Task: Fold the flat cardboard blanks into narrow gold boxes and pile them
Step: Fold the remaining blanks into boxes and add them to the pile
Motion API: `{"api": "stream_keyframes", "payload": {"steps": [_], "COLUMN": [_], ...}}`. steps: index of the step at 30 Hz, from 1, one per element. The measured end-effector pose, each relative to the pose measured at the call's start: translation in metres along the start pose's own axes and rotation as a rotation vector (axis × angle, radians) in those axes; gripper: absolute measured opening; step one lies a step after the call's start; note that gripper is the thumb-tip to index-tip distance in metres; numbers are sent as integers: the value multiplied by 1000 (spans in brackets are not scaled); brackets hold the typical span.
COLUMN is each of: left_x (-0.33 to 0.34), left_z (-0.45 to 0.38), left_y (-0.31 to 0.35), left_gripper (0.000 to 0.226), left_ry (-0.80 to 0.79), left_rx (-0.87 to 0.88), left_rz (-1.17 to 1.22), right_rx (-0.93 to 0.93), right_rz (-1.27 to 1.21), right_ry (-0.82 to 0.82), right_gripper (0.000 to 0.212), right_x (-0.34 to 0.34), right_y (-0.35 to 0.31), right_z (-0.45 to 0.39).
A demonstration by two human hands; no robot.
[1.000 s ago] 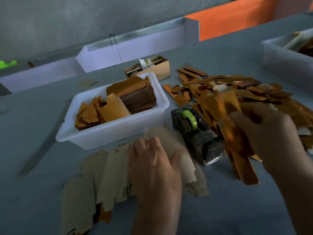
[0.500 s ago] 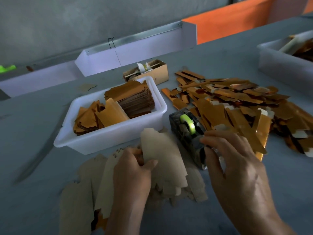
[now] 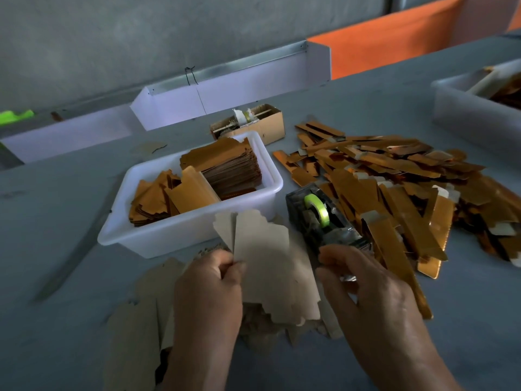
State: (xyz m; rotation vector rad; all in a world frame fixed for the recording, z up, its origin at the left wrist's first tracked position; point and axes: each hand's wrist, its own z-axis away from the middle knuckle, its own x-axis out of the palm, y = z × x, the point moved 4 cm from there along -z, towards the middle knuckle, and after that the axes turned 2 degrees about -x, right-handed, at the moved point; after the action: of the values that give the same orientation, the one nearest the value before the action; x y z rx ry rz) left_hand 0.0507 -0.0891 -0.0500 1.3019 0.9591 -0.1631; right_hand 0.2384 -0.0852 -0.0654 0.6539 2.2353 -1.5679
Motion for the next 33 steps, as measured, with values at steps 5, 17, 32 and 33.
{"api": "stream_keyframes", "payload": {"steps": [5,17,32,33], "left_x": [-12,-42,24,26], "left_z": [5,11,31,30], "left_y": [4,14,29,29], "left_gripper": [16,18,45,43], "left_ry": [88,18,-369,-349], "left_rx": [20,50,-72,-64], "left_rz": [-130,-24,513,515], "right_rx": [41,279,503,506], "right_rz": [-57,-369,-881,-876], "right_ry": [-98,-202,-339,-340], "right_gripper": [21,25,31,31], "right_x": [2,5,8,8], "right_y": [1,12,12,13], "right_z": [4,5,10,10]}}
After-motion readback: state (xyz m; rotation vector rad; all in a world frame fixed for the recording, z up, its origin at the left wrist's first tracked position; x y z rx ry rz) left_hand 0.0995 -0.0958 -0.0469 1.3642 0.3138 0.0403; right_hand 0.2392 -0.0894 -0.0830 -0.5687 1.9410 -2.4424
